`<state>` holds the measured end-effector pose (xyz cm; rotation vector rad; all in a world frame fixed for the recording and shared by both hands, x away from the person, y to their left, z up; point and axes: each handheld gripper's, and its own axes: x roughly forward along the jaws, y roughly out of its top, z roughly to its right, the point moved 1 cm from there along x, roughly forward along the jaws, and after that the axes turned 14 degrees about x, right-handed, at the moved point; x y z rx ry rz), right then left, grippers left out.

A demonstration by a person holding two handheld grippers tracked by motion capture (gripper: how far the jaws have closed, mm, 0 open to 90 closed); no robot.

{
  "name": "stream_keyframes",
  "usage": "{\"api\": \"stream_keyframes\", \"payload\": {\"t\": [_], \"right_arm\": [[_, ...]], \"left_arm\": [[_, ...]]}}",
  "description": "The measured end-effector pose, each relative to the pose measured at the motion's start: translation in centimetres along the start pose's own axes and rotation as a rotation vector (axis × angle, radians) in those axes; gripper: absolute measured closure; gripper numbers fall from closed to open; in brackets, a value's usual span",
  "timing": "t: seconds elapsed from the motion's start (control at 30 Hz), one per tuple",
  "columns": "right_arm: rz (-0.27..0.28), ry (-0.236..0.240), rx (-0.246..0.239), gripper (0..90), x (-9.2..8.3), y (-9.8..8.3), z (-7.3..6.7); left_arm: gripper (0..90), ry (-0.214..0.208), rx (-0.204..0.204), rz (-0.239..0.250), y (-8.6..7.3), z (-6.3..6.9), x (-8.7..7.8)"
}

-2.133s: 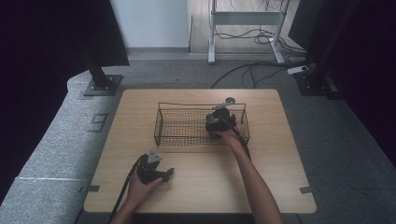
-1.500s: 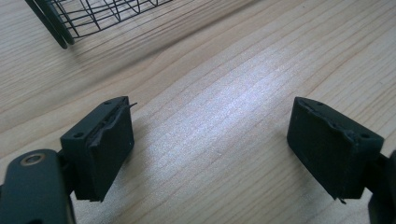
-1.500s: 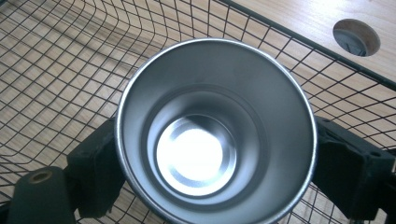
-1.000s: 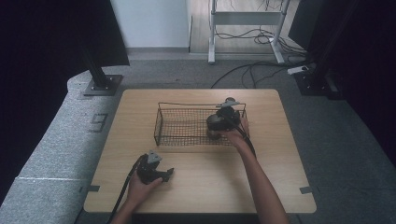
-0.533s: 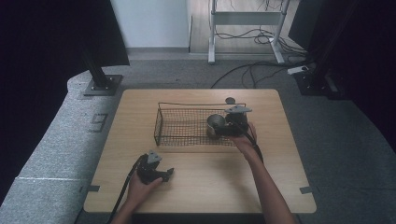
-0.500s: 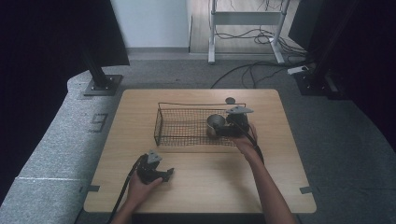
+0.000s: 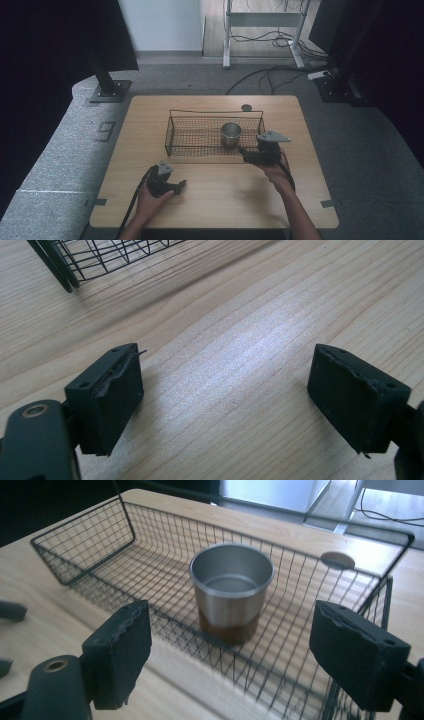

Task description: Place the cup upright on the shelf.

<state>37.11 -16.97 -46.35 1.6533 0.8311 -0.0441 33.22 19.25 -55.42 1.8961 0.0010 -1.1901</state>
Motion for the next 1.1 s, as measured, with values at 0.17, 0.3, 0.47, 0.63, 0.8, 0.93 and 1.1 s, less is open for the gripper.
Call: {"api": "stream_keyframes", "payload": {"t": [0.17,0.3,0.47,0.63,0.8,0.93,1.1], "right_arm": [[-0.001,0.001,0.003,17.8,-1.5,-2.1,0.5],[-0.004,0.006,0.01,19.0,-2.3,-3.9,0.8],[-0.007,0.012,0.024,19.1,-2.9,-5.8,1.2],[-0.037,0.002,0.03,19.2,-2.6,-7.5,1.8],[-0.079,-0.016,0.039,19.2,-1.9,-8.6,2.4],[-0.09,-0.021,0.038,19.2,-1.7,-8.9,2.5],[-0.088,-0.024,0.038,19.2,-1.8,-8.9,2.5]], "left_arm": [[14.6,0.0,-0.001,0.001,0.0,0.0,0.0],[14.6,0.0,0.0,0.001,0.0,0.0,0.0],[14.6,0.001,0.0,0.001,0.0,0.0,0.0],[14.6,0.001,0.0,0.001,0.0,0.0,0.0],[14.6,0.001,0.0,0.001,0.0,0.0,0.0],[14.6,0.001,0.0,0.001,0.0,0.0,0.0],[14.6,0.001,0.0,0.001,0.0,0.0,0.0]]}}
